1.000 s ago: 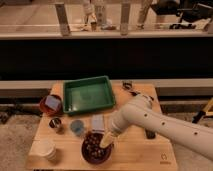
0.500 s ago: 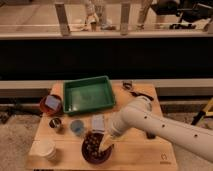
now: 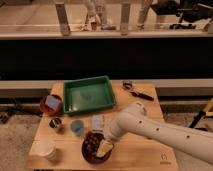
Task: Place grapes in paper cup
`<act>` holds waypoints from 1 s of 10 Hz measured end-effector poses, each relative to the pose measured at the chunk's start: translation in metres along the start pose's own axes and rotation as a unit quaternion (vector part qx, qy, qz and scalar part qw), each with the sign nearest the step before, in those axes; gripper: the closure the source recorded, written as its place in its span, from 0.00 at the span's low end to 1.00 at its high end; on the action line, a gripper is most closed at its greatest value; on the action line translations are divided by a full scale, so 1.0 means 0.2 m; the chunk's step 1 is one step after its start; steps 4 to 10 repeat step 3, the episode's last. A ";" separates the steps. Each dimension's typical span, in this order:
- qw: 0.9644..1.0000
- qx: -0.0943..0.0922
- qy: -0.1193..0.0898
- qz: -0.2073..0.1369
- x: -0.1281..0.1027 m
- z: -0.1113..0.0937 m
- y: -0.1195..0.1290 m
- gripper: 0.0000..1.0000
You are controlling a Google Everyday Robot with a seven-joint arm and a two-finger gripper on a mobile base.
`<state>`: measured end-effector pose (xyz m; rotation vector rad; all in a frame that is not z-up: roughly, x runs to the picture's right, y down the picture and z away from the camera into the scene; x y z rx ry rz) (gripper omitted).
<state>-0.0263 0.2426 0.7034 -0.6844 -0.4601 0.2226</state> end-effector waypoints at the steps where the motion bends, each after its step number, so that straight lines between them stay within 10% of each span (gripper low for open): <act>1: 1.000 -0.008 0.000 -0.009 -0.02 0.05 0.01 0.20; 10: 1.000 -0.019 -0.004 -0.019 -0.05 0.11 0.02 0.20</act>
